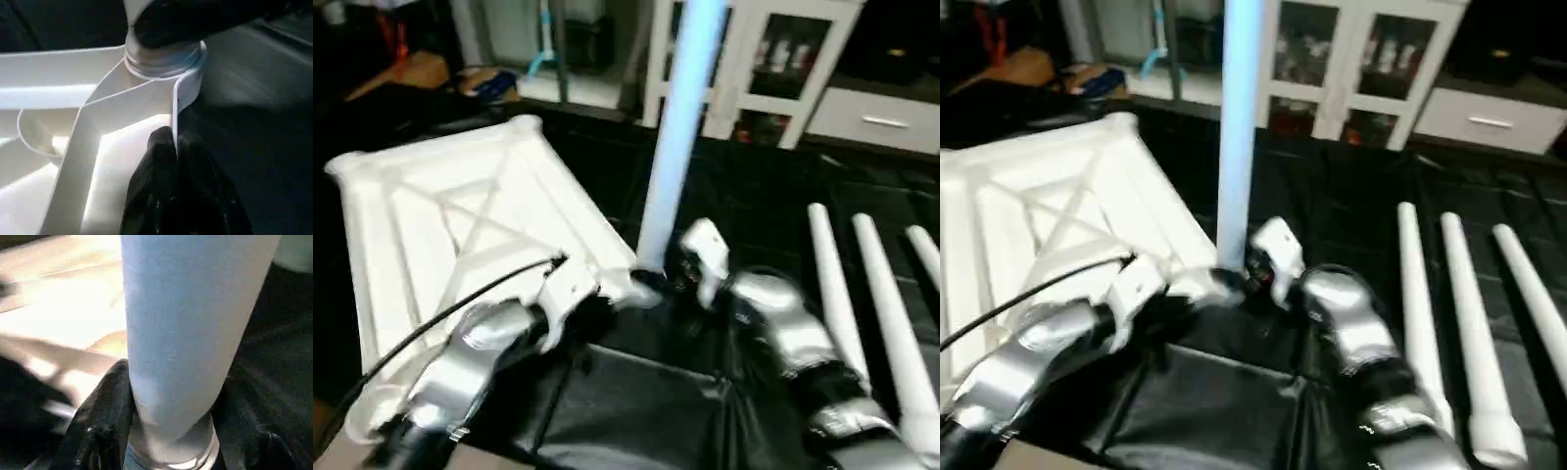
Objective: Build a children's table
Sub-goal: Rotate leg to tighten
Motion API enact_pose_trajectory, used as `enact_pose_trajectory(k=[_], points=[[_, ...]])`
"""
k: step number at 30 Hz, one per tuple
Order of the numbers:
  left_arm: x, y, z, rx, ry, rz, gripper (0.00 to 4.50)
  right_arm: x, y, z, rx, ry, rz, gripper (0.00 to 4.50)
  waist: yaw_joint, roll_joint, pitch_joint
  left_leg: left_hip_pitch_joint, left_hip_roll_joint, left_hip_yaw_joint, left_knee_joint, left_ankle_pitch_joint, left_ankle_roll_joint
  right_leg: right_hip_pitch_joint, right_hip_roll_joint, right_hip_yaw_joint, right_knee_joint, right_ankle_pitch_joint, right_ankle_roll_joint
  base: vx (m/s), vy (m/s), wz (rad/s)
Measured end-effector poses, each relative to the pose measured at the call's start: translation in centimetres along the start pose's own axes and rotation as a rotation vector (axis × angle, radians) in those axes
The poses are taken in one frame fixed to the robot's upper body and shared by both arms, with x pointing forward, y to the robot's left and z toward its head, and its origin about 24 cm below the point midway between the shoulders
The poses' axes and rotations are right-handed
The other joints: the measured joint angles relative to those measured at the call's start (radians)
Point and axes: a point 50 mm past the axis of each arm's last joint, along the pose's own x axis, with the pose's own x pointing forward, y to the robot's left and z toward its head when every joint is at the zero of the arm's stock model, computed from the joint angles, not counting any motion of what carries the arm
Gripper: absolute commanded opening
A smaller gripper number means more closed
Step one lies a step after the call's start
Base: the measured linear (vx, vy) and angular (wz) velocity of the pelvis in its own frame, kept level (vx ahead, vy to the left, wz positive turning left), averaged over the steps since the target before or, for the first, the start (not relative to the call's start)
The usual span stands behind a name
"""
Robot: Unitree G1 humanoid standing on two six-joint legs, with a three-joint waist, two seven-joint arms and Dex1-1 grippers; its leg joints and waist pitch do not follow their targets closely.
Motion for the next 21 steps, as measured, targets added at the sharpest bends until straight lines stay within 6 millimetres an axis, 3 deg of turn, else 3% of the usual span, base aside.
enact_pose_trajectory(k=[4,9,10,13,18,21], points=[[3.4,-0.4,1.5,-0.075,-0.009,0.125,0.00,1.3,-0.7,0.3,0.044,0.014,-0.271,1.91,0.003,0.006,-0.001,0.000,-0.001,0.000,0.000,0.000,-0.001,0.001,0.000,0.001,-0.002,0.002,0.000,0.000,0.000,0.00],[5.2,-0.6,2.4,-0.117,-0.015,0.153,0.00,1.7,-1.0,0.4,0.074,0.006,-0.398,1.91,0.005,0.014,-0.004,-0.002,-0.001,0.000,-0.001,0.000,0.000,0.001,0.000,0.002,-0.003,0.002,0.001,0.000,0.000,0.00],[5.2,-0.6,2.4,-0.116,-0.017,0.153,0.00,1.8,-0.9,0.4,0.073,0.001,-0.397,1.91,0.005,0.015,-0.004,-0.002,-0.001,0.000,-0.002,0.001,0.000,0.000,0.000,0.001,-0.003,0.002,0.001,0.000,0.000,0.00],[5.2,-0.5,2.5,-0.107,-0.021,0.153,0.00,1.8,-0.9,0.4,0.083,-0.014,-0.383,2.61,0.005,0.016,-0.004,-0.003,-0.001,0.000,-0.002,0.001,0.001,0.000,0.000,0.001,-0.003,0.001,0.002,0.000,0.000,0.00],[3.3,0.9,1.3,-0.041,-0.026,0.170,0.00,1.5,-0.4,-0.2,0.105,-0.014,-0.269,3.02,-0.015,0.021,-0.001,-0.004,0.000,-0.001,-0.002,0.001,0.001,-0.002,0.001,0.000,-0.003,0.002,0.002,0.000,0.000,0.00],[2.1,1.0,0.7,0.000,-0.037,0.120,0.00,1.3,-0.3,0.3,0.084,-0.034,-0.208,3.17,-0.013,0.024,0.000,-0.006,0.002,-0.003,-0.002,0.001,0.001,-0.003,0.002,-0.003,-0.003,0.002,0.002,0.000,0.000,0.00]])
